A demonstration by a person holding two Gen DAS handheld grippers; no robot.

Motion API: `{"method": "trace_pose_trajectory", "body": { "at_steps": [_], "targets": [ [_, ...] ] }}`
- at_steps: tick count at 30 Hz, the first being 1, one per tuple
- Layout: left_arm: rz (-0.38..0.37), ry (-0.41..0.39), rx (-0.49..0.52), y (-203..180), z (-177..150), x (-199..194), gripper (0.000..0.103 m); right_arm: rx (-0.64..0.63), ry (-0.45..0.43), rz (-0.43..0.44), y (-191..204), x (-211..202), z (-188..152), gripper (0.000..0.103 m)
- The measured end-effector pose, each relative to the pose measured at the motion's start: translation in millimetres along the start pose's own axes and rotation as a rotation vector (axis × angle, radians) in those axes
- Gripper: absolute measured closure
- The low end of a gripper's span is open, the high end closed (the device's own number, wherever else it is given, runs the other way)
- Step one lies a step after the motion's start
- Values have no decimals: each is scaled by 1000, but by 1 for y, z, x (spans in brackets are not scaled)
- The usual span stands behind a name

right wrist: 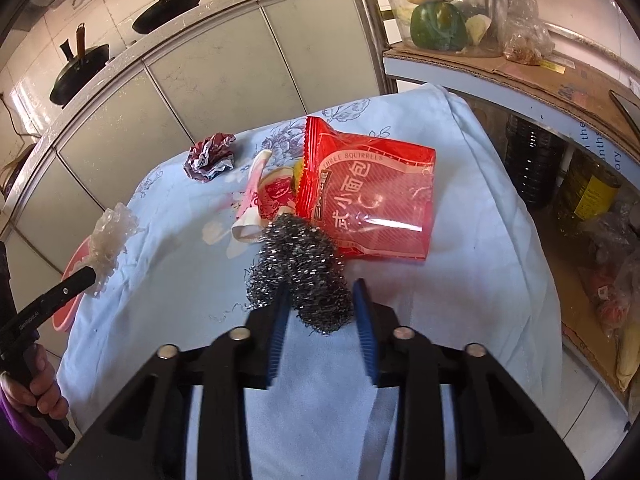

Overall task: Collect trash
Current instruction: 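Grasp the clear plastic bag with the left tool while the right tool grasps the steel wool ball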

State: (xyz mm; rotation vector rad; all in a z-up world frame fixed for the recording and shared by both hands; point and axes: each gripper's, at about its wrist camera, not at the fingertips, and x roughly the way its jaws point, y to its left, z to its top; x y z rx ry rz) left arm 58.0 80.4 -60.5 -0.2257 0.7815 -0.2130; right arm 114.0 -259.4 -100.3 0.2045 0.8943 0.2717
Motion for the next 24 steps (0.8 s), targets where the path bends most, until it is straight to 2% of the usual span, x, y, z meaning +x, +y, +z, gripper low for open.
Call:
{"method": "trace_pose_trajectory", "body": {
  "at_steps": [7, 16, 24],
  "targets": [
    [6, -30, 12, -3, -4, -14, 83, -53, -24, -2, 14, -14, -5, 88],
    [25, -93, 27, -4, -7, -42, 83, -151, -77, 37, 48, -36, -8, 88],
    [59, -140, -10, 10, -13, -69, 83, -223, -108, 104, 83, -44, -4, 89]
  ]
}}
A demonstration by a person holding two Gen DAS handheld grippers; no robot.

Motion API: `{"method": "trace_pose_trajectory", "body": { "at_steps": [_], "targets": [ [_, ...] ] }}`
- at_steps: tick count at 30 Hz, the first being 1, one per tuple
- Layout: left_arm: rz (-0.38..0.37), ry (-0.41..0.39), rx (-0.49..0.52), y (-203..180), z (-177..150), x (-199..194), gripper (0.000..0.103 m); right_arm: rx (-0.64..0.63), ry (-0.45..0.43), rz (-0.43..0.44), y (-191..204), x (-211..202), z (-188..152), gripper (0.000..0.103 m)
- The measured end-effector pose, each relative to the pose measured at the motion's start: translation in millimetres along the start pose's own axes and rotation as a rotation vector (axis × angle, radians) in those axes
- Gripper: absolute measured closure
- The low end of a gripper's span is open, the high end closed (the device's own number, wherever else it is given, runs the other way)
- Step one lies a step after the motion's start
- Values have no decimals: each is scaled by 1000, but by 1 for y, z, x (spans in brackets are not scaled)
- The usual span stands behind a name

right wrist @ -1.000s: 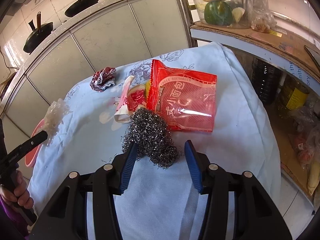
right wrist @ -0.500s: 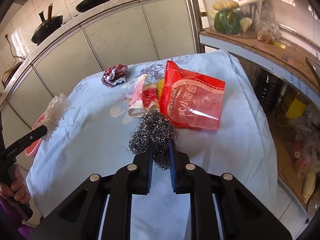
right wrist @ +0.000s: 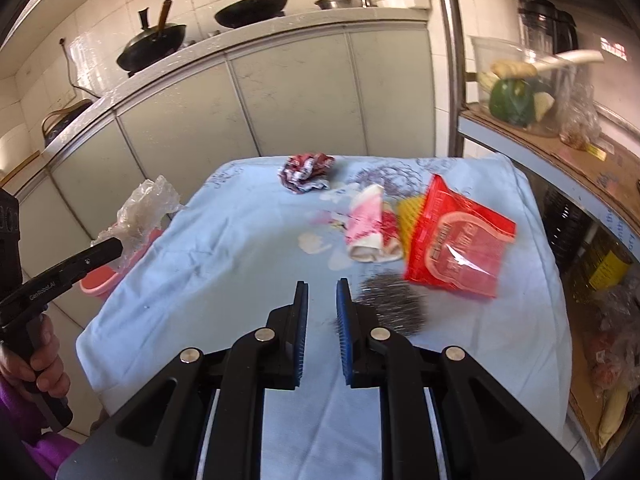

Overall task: Collect trash
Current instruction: 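Grasp the clear plastic bag with the left tool while the right tool grasps the steel wool ball, then carry the clear bag and steel wool with both tools over the pink bucket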

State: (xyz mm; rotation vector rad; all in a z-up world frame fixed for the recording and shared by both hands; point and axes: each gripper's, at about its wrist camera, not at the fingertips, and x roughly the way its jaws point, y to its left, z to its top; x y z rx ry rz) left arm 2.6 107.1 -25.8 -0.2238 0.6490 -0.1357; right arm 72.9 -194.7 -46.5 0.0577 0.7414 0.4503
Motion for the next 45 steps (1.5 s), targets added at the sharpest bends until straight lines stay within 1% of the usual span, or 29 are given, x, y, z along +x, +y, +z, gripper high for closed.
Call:
{"method": "trace_pose_trajectory", "body": {
  "at_steps": [1, 3, 5, 10, 12, 13, 14, 16, 17, 21, 23, 25, 29, 31, 35, 36, 37, 39, 42, 45],
  "targets": [
    [6, -4, -7, 3, 0, -3, 83, -16, -5, 0, 4, -1, 2, 93],
    [14, -12, -21, 9, -1, -7, 83, -38, -11, -8, 9, -4, 4, 93],
    [19, -18, -32, 14, -2, -12, 83, -31, -12, -26, 3, -8, 6, 93],
    [21, -14, -45, 20, -7, -13, 83, 79, 9, -44, -32, -12, 3, 93],
    [19, -10, -46, 21, -8, -12, 83, 109, 38, -51, -44, -9, -1, 92],
    [18, -7, -45, 22, -8, -11, 83, 118, 52, -58, -49, -6, -3, 84],
    [16, -4, -45, 21, -9, -10, 83, 122, 63, -61, -52, -4, -5, 70],
    [13, 2, -44, 21, -10, -9, 83, 129, 84, -71, -58, 2, -11, 63],
    [14, 4, -44, 21, -11, -8, 83, 126, 93, -78, -58, 4, -13, 62],
    [17, 17, -49, 22, -12, -4, 83, 107, 101, -105, -61, 10, -15, 62],
    [20, 20, -54, 23, -13, -3, 83, 106, 78, -115, -64, 6, -12, 62],
    [22, 21, -55, 24, -13, -3, 83, 131, 57, -107, -71, 2, -9, 62],
    [21, 26, -57, 23, -13, 0, 83, 167, 72, -119, -83, 11, -9, 62],
    [20, 29, -51, 21, -13, 1, 83, 197, 87, -108, -89, 20, -13, 62],
    [22, 30, -44, 20, -13, 1, 83, 215, 126, -97, -91, 33, -18, 62],
    [23, 29, -46, 20, -13, 0, 83, 212, 125, -95, -90, 34, -19, 65],
    [24, 27, -49, 21, -13, 0, 83, 204, 120, -102, -88, 33, -20, 77],
    [26, 22, -52, 22, -13, -2, 83, 190, 104, -104, -84, 28, -19, 81],
    [29, 15, -53, 22, -13, -3, 83, 157, 86, -111, -76, 21, -18, 83],
    [33, 4, -52, 22, -14, -7, 83, 126, 66, -98, -65, 13, -14, 83]
  ]
}}
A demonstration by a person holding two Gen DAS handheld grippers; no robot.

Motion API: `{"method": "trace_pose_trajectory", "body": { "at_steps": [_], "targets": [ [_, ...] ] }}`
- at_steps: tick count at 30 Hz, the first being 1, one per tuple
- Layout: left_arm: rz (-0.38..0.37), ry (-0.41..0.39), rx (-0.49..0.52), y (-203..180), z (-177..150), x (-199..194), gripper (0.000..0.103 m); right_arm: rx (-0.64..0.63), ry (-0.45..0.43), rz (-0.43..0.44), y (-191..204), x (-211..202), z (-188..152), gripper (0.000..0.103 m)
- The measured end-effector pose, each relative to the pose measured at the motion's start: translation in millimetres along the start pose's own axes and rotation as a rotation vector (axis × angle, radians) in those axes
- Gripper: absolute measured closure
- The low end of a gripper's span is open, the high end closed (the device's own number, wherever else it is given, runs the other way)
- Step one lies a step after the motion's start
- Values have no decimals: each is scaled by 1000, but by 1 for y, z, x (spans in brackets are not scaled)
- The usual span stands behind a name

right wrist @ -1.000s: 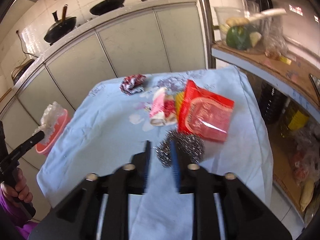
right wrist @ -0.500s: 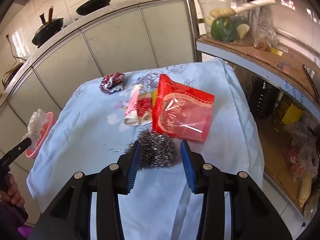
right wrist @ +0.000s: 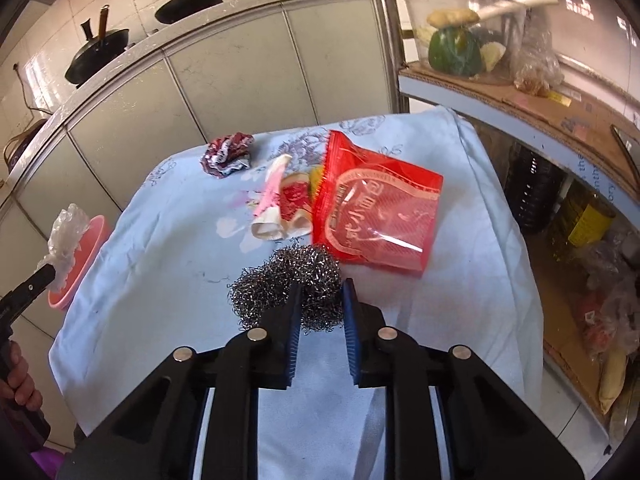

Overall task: Collect trash
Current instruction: 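Carry the clear bag and steel wool with both tools over the pink bucket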

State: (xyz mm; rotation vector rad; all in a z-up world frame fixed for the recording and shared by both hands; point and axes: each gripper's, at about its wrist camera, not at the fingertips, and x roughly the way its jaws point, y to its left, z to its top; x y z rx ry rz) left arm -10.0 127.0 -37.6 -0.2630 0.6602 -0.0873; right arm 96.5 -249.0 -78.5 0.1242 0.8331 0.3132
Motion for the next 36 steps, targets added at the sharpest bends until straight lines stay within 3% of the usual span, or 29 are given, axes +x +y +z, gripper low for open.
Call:
{"method": "trace_pose_trajectory", "body": {
  "at_steps": [6, 14, 25, 31, 36],
  "targets": [
    [17, -33, -16, 6, 0, -11, 83, -85, -49, 67, 38, -14, 12, 83],
    [97, -85, -58, 32, 2, -32, 83, -256, -71, 184, 116, -8, 32, 83],
    [312, -158, -101, 91, 1, -57, 83, -419, -73, 385, 244, 22, 52, 83],
    [373, -137, -149, 125, -5, -57, 83, -500, -41, 462, 307, 47, 43, 83],
    [401, -102, -174, 147, -11, -46, 83, -515, 11, 475, 337, 75, 36, 83]
  ]
}}
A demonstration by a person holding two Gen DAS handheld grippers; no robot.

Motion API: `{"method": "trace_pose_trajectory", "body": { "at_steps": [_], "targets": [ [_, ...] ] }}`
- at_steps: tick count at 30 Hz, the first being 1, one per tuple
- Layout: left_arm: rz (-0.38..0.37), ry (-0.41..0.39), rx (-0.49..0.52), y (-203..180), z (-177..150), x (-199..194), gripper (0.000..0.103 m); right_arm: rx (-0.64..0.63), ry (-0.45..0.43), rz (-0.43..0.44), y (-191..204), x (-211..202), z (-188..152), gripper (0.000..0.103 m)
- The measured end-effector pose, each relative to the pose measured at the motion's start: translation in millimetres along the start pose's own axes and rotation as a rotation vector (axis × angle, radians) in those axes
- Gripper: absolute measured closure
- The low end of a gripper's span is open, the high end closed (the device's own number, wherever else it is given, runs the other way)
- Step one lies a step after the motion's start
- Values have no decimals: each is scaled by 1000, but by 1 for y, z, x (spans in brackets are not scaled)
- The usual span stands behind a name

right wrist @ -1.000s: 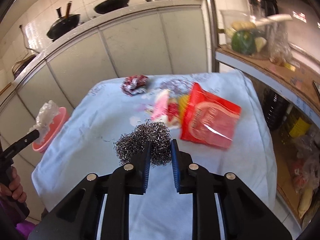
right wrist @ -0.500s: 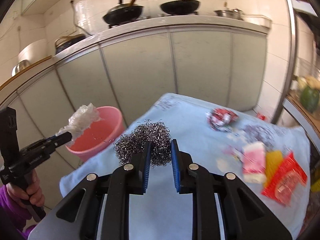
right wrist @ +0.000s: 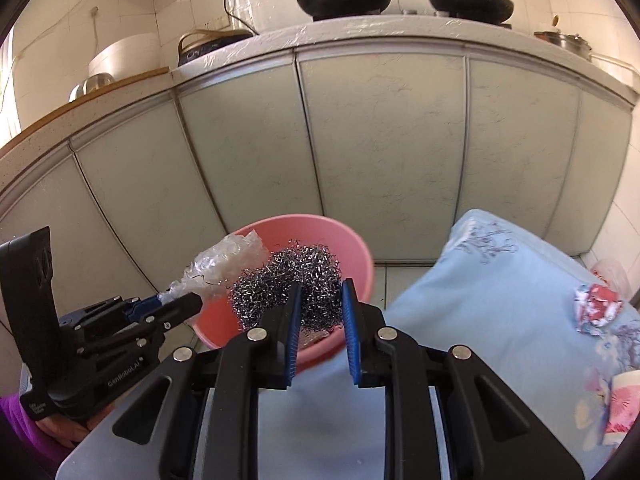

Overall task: Collect trash
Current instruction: 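Carry the clear bag and steel wool with both tools over the pink bucket, then open both tools to drop the clear bag and steel wool into the bucket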

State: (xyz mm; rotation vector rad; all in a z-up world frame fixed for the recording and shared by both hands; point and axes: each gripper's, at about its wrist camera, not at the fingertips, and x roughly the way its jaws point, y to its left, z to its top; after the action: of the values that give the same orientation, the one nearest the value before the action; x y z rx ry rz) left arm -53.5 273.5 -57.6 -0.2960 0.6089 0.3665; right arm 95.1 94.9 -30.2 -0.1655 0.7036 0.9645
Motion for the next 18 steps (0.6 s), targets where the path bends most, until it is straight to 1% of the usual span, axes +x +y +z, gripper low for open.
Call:
{"method": "trace_pose_trajectory", "body": {
  "at_steps": [7, 12, 15, 16, 18],
  "targets": [
    [19, 27, -7, 9, -1, 19, 81, 47, 60, 0, 0, 37, -3, 83],
    [32, 31, -15, 10, 1, 24, 79, 53, 59, 4, 6, 47, -5, 82],
    [34, 42, -38, 12, 1, 24, 74, 79, 52, 17, 4, 49, -5, 79],
    [40, 43, -48, 14, 2, 24, 69, 82, 56, 22, 4, 50, -5, 78],
    [49, 44, -63, 15, 2, 23, 62, 85, 61, 28, 3, 51, -5, 75]
  ]
}}
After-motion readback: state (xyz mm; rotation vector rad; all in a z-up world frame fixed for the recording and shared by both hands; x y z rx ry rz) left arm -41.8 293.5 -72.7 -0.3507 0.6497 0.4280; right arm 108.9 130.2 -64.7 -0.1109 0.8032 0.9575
